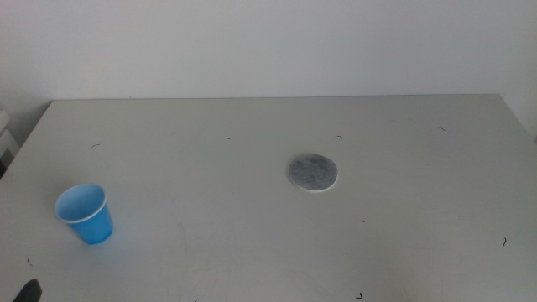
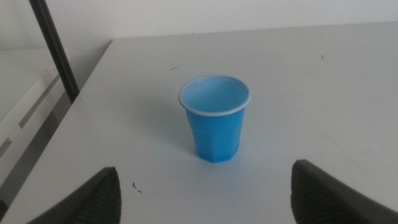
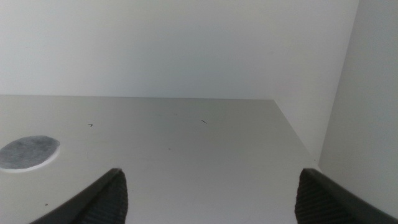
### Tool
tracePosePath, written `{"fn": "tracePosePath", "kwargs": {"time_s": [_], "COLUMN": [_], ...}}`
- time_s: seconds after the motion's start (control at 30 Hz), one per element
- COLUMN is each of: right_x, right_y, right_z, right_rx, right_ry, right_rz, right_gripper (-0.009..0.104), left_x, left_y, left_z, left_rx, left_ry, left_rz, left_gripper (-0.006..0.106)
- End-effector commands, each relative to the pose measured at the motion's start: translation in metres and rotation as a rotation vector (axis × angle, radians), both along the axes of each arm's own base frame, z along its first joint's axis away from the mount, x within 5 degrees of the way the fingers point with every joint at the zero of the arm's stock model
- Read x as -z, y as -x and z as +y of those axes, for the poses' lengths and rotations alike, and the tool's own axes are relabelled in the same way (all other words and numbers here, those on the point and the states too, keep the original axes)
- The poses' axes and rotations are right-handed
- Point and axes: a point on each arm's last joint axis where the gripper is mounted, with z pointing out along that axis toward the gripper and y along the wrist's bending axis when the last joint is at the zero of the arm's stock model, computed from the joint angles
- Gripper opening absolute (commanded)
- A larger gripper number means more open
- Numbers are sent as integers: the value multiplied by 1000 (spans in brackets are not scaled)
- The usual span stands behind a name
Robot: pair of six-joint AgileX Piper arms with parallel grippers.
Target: Place an empty cup on a cup mat.
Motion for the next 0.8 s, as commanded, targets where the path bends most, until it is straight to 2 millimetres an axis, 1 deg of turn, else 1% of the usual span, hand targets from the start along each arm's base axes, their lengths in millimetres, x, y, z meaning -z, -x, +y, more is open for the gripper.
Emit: {"fn": "tracePosePath", "kwargs": {"time_s": [0.0, 0.07, 0.23, 0.27, 0.47, 0.6, 0.77], "right_x": [-11, -11, -11, -11, -11, -11, -11], "right_y": [2, 2, 2, 2, 2, 2, 2], "right_z": [0, 0, 0, 0, 0, 0, 0], "right_rx": [-2, -2, -2, -2, -2, -2, -2], "right_ry": [23, 23, 23, 23, 23, 23, 23], "right_rz": [-108, -108, -108, -108, -108, -108, -108], "right_gripper": [94, 94, 94, 94, 94, 94, 94], "left_x": [-30, -42, -81, -86, -134, -164, -198], "left_y": [2, 4, 8, 7, 7, 4, -6], "left_z": [-1, 0, 0, 1, 1, 1, 2], "left_rx": [5, 3, -6, -6, -9, -16, -27], "left_ry": [13, 13, 15, 15, 19, 34, 46], "left_rz": [-147, -155, -155, -153, -197, -189, -100], "left_gripper": [105, 105, 105, 105, 105, 105, 105]}}
